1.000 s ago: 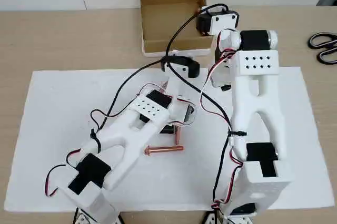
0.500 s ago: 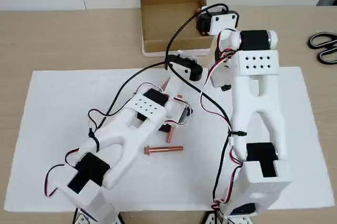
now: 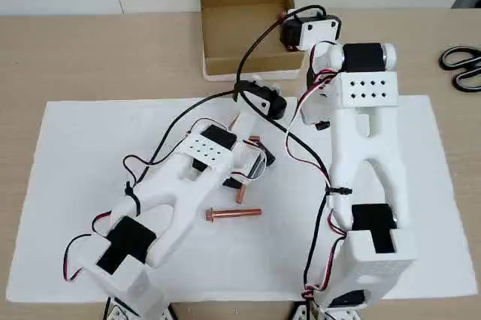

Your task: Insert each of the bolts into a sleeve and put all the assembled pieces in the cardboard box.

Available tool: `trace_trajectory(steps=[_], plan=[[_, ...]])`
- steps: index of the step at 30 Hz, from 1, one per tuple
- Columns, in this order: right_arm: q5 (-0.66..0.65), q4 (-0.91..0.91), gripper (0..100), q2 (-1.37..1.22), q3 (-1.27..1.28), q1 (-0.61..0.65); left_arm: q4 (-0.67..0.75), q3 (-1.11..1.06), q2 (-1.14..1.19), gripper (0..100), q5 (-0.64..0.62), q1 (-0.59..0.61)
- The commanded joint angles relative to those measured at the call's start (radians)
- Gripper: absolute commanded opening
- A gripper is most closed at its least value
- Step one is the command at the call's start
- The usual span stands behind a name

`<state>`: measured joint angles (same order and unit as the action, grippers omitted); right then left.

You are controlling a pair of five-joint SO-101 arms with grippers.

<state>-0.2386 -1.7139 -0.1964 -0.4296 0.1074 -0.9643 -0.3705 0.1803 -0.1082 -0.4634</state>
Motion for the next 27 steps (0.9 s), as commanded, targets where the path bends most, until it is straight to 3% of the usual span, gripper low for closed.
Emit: trace_trajectory(steps=[1, 8, 19, 27], plan=[[0.008, -0.007, 0.6, 0.062, -0.003, -0.002, -0.012, 0.018, -0.005, 11, 0.006, 0.005], [0.008, -0.007, 0.6, 0.062, -0.003, -0.002, -0.009, 0.018, -0.005, 6, 0.006, -0.002], [0.008, -0.007, 0.6, 0.062, -0.003, -0.004, -0.014, 0.028, -0.012, 5, 0.005, -0.005], [0.008, 0.025, 0.6, 0.062, 0.049, -0.004, -0.163, 0.162, -0.012, 1, 0.012, -0.005]])
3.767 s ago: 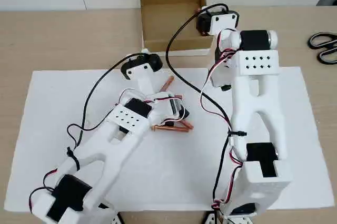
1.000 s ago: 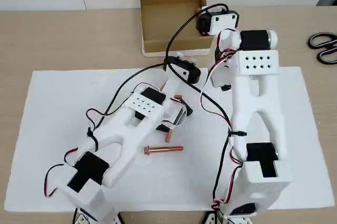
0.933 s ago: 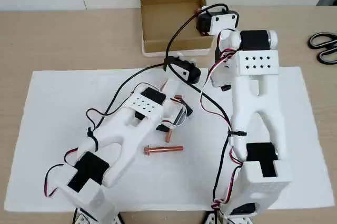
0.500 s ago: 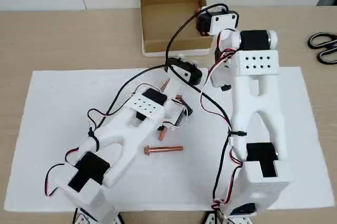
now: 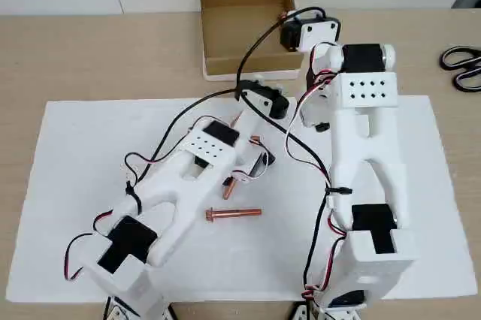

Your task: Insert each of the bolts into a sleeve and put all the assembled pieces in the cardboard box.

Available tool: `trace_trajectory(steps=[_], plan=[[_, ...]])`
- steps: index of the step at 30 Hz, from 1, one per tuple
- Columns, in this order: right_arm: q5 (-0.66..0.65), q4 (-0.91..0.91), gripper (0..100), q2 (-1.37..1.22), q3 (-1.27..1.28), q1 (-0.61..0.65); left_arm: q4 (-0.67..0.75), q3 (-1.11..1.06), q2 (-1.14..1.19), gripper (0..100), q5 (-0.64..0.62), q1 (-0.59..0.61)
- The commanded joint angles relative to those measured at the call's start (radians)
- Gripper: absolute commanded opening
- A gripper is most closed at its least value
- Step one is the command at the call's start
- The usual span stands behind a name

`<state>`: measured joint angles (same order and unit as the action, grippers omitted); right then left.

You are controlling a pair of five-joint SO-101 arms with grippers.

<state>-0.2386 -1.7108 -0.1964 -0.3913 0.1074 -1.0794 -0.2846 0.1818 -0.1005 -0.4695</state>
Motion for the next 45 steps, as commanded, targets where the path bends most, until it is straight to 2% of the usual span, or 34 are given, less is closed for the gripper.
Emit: trace_trajectory(steps=[1, 6, 18, 21, 26, 45], plan=[[0.008, 0.030, 0.6, 0.062, 0.021, -0.004, -0.063, 0.087, -0.014, 0, 0.006, 0.002], [0.008, 0.038, 0.6, 0.070, 0.032, -0.005, -0.127, 0.127, -0.014, 1, 0.061, 0.002], [0.008, 0.038, 0.6, 0.064, 0.032, -0.002, -0.120, 0.139, -0.005, 1, 0.066, 0.002], [0.008, 0.039, 0.6, 0.064, 0.032, -0.001, -0.123, 0.139, -0.006, 4, 0.060, 0.005], [0.008, 0.039, 0.6, 0.064, 0.032, -0.001, -0.124, 0.139, -0.006, 11, -0.026, 0.009], [0.028, 0.039, 0.7, 0.064, 0.032, -0.004, -0.075, 0.142, 0.101, 12, -0.028, 0.011]])
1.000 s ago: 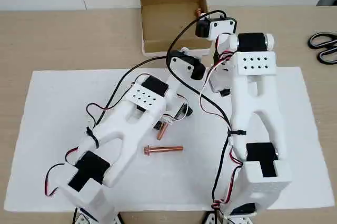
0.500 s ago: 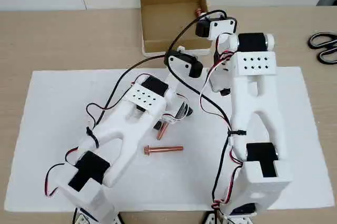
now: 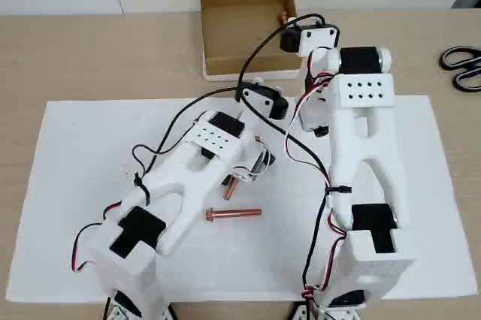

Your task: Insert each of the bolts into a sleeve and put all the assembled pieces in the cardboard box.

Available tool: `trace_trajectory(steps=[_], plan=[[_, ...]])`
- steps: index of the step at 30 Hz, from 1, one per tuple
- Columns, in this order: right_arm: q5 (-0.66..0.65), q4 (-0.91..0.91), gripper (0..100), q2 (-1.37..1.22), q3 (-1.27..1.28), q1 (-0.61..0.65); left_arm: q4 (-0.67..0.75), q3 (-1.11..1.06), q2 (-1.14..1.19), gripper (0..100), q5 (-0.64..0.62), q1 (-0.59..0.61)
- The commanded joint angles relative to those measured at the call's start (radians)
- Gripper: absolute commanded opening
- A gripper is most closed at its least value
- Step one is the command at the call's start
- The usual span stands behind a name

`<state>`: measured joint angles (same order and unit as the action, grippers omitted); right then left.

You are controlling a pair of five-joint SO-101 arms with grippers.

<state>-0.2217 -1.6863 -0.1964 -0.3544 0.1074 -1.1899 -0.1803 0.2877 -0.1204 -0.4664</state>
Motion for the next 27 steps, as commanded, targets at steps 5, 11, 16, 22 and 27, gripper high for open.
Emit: trace_trajectory(steps=[5, 11, 16, 22, 27], plan=[[0.011, 0.015, 0.7, 0.064, -0.005, -0.001, 0.040, 0.036, -0.005, 11, -0.009, 0.008], [0.011, 0.015, 0.7, 0.064, -0.005, -0.001, 0.041, 0.036, -0.003, 5, -0.005, 0.006], [0.011, 0.015, 0.7, 0.064, -0.003, -0.001, 0.058, 0.035, -0.003, 0, -0.005, 0.005], [0.011, 0.015, 0.7, 0.064, -0.003, -0.001, 0.055, 0.035, -0.009, 1, -0.005, 0.000], [0.011, 0.015, 0.7, 0.064, -0.003, -0.002, 0.040, 0.056, -0.014, 1, -0.005, -0.002]])
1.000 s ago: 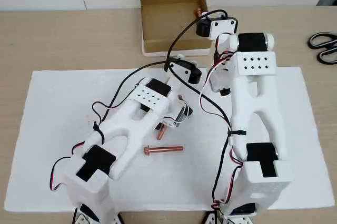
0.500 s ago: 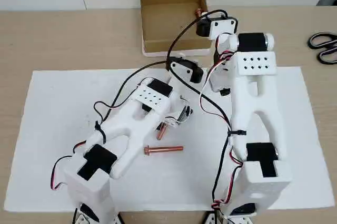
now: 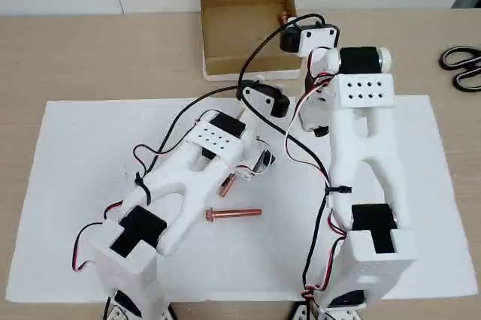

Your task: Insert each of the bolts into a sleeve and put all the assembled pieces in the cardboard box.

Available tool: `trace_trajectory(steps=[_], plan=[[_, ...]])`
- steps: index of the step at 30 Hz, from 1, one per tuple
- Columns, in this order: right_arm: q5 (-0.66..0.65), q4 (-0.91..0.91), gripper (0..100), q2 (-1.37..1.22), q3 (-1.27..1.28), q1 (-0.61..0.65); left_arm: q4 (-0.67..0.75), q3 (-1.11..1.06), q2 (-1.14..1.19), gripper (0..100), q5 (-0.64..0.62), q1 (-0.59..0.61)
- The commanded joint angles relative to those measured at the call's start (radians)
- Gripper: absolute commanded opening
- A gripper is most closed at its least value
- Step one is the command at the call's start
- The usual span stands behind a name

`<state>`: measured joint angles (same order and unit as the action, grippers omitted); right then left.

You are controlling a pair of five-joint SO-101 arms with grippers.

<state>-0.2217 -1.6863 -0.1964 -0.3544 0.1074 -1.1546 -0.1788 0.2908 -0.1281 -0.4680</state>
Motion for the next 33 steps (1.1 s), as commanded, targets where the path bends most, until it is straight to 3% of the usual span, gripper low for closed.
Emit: trace_trajectory(steps=[1, 20, 26, 33], plan=[[0.011, 0.015, 0.7, 0.064, -0.003, -0.002, -0.020, 0.073, -0.017, 1, 0.003, 0.000], [0.028, 0.047, 0.8, 0.073, -0.006, -0.010, -0.500, 0.567, -0.017, 1, 0.005, 0.040], [0.084, 0.093, 0.8, 0.090, -0.006, -0.051, -0.577, 0.720, -0.017, 1, 0.000, 0.135], [0.089, 0.093, 0.9, 0.321, -0.003, -0.059, -0.595, 0.809, -0.017, 1, -0.003, 0.209]])
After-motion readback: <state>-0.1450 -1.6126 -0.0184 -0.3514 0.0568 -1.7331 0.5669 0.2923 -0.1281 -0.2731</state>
